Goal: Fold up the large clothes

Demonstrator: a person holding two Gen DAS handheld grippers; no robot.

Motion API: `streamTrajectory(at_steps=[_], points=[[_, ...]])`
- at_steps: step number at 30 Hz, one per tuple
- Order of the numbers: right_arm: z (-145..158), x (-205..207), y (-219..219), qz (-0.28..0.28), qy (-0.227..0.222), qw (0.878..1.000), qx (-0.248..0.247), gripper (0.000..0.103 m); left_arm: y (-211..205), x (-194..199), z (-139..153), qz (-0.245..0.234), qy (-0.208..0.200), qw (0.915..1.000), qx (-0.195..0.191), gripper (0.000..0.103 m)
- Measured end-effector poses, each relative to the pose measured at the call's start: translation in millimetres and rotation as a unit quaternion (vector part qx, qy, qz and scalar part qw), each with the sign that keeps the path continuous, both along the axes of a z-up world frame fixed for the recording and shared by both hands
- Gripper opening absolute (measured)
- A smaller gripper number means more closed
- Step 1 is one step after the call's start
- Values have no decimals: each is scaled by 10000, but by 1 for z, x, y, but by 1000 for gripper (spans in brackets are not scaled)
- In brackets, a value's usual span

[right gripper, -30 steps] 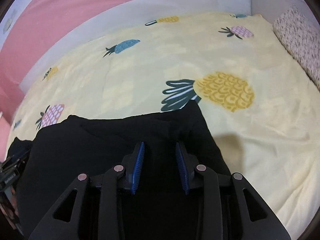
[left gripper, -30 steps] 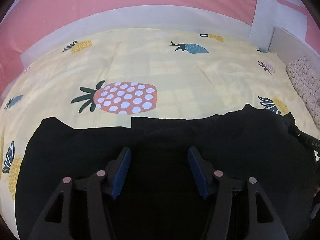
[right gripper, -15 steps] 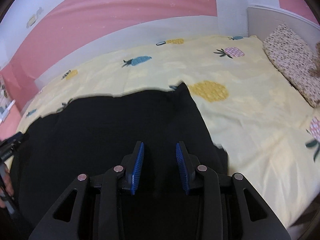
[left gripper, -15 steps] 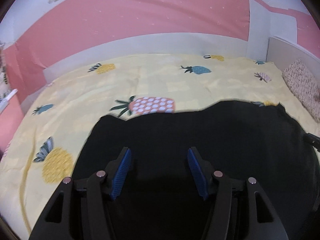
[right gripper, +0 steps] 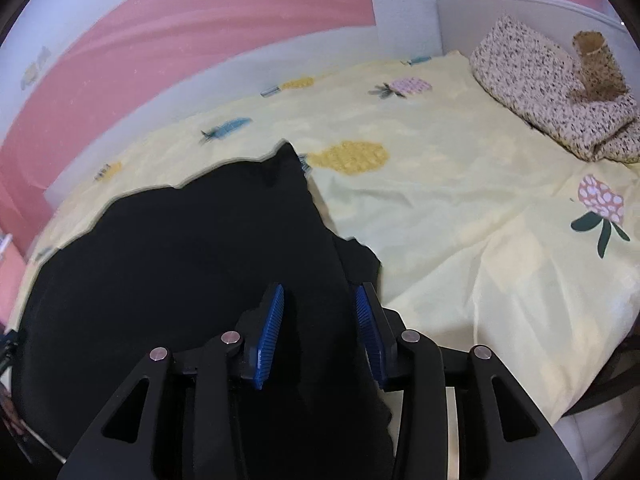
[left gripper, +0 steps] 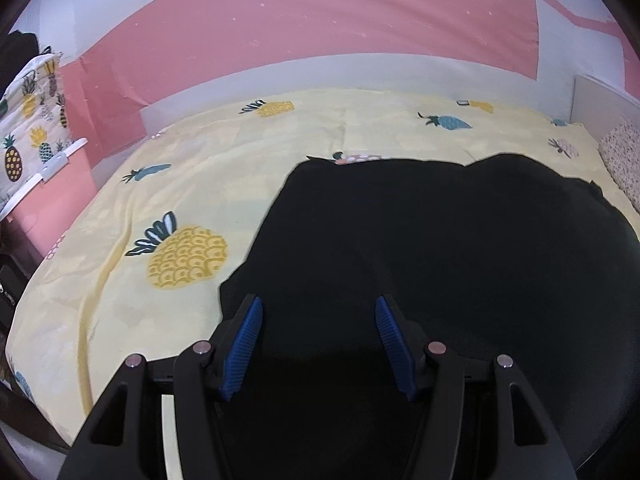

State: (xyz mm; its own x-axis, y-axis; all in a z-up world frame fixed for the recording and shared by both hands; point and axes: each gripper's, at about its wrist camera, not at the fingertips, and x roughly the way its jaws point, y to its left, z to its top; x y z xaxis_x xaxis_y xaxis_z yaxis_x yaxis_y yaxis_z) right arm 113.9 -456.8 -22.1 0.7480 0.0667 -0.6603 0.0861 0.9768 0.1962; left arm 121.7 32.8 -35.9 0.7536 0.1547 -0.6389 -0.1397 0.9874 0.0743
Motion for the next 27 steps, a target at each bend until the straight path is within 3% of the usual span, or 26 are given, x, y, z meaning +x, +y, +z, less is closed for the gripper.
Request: streamTrajectory(at_steps=[3,6,8,18,24,27], points=[[5,-4,3,189,-130,9997,23,39,10,-7,-2,126,-44,9999,0,62],[-15,6,3,240,207,9995,-47,39,20,-6,-18,249,66,9996,-87,64],[-26,10,-5,175,298,9992,178,39,21,-10,-23,238,-7,9996,-131,66],[-28,9,-9,47,296,9991,294,42,26,-10,-27,242,20,9989,-392,67],[-20,10,-16,60,352,9991,224,54,28,-10,-22,219,130,9985,-492,67],[-13,11,-25,164,314,9987,378,65,39,-9,-11,166,181,9974,-673,67]])
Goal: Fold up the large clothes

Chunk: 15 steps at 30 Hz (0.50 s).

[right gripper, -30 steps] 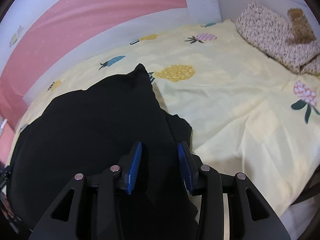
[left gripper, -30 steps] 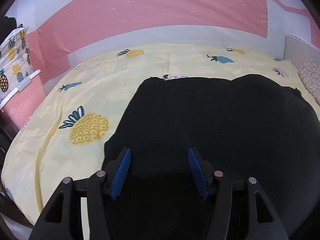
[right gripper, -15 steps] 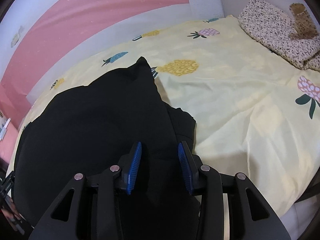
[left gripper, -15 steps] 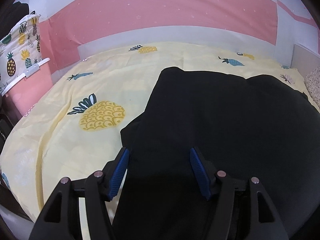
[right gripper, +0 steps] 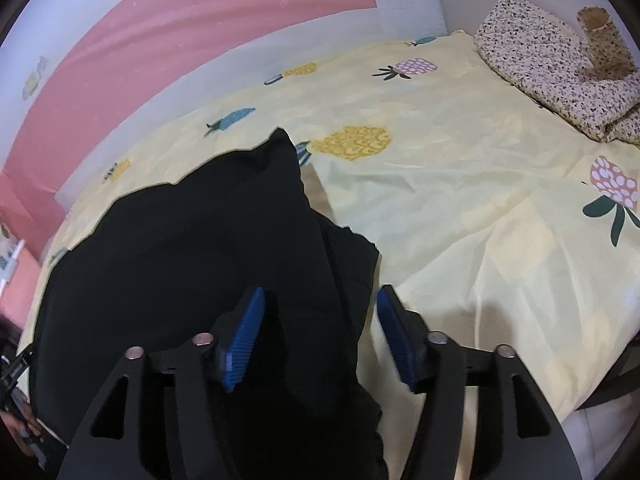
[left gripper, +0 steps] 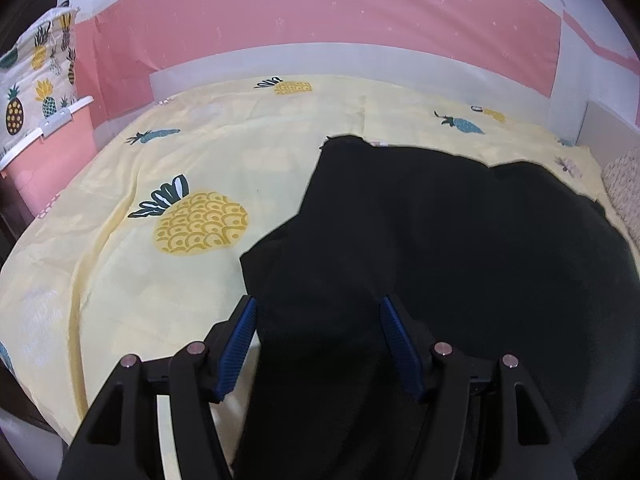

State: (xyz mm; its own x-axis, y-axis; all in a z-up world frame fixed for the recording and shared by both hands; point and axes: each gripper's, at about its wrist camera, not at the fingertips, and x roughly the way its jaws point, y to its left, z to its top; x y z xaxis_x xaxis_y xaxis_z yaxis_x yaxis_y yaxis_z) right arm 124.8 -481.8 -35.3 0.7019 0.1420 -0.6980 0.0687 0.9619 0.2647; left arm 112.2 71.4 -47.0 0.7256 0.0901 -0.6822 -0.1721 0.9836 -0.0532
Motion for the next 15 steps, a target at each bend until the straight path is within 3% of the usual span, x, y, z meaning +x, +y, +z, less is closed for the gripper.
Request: streamTrajectory(at_steps=[4,9,15], points=[[2,6,-13,262,-1,9982,538,76,23,9,10,-74,3,9991,-424,67],[-15,24,-21,522,380,9912,1153,76,51,35,-2,-385,454,9889,-1364,68],[-42,44,-29,733,844,9772,1807,86,63,52,-32,-534,768,9732,-2101,89]])
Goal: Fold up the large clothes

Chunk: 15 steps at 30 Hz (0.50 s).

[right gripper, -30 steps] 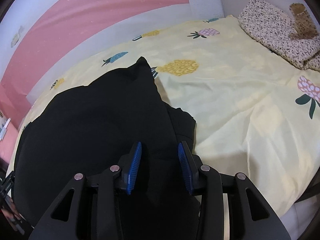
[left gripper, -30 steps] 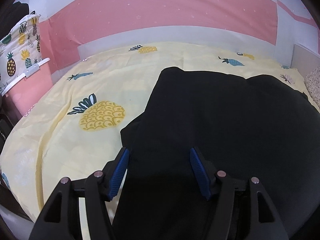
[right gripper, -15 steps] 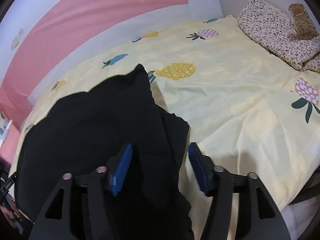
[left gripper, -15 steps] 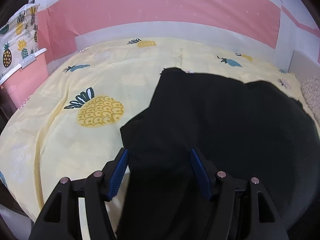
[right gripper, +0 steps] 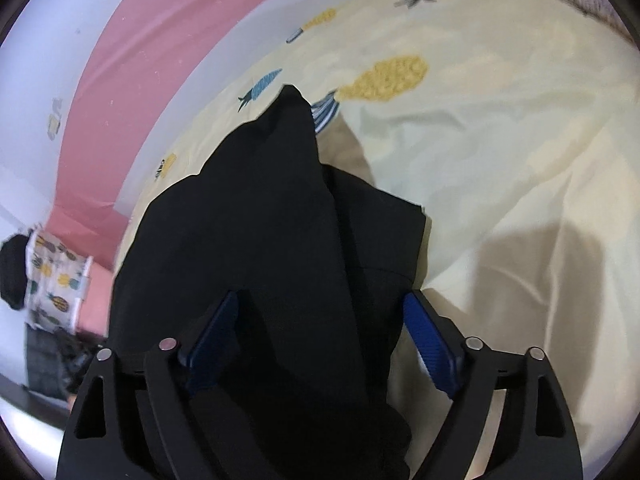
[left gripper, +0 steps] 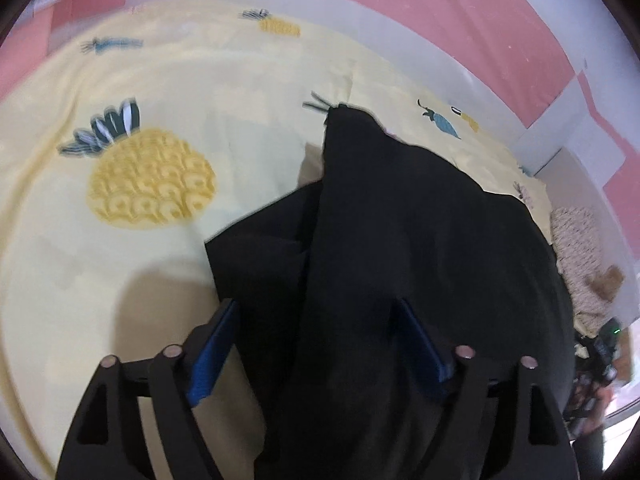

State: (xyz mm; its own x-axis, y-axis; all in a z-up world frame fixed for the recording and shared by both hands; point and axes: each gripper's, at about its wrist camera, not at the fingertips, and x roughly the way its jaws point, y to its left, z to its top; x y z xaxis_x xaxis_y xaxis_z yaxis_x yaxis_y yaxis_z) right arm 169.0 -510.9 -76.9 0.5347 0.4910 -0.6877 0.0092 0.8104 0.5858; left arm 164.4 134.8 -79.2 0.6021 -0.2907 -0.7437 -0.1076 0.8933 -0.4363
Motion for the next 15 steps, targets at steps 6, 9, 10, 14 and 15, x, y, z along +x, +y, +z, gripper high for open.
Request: streamTrajectory(at_steps=[6,9,10,14,15], points=[[-14,22,0,276,288,9989,243,90,18,10,-29,-58,192,9951,-967,98],[-16,27,4,456,242,9984,210,90,8,15,-27,-199,203,9967,-760,98],[-15,26,5,515,220,9983,190,89,7,17,-25,-222,209,9970,-717,98],[-15,14,7,793,127,9963,316,83,-3,9,-22,-348,147,9973,-625,96],[-16,13,6,830,107,9959,344,83,-5,6,-21,-364,120,9975,-589,96]])
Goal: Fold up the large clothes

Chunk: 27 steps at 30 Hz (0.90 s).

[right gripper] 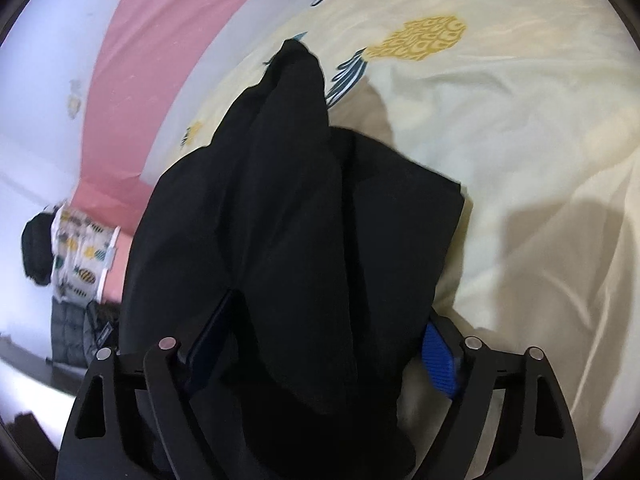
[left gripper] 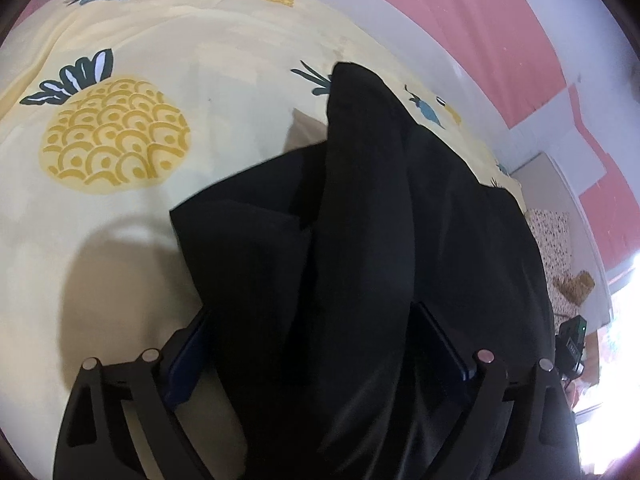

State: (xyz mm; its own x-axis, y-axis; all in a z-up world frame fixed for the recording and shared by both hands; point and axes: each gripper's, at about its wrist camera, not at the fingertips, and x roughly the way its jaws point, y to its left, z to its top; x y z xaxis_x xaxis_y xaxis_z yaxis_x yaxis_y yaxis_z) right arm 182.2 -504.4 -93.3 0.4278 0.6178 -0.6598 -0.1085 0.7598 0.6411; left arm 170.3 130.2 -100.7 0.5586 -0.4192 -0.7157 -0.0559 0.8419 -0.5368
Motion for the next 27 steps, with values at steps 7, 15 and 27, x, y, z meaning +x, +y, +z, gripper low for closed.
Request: streamTrajectory(at_steps=[7,15,27], points=[[0,11,15,-3,-73,9995,-308,67,-26,13,2,45,28,9982,589,94],[39,-11,38,-248,-395,9940,-989,36,-64,2,40,118,-362,9877,1516,38],[120,-31,56,-284,-1251,9832,-1297,32,-66,-23,133,111,-1271,9839,1252,32]])
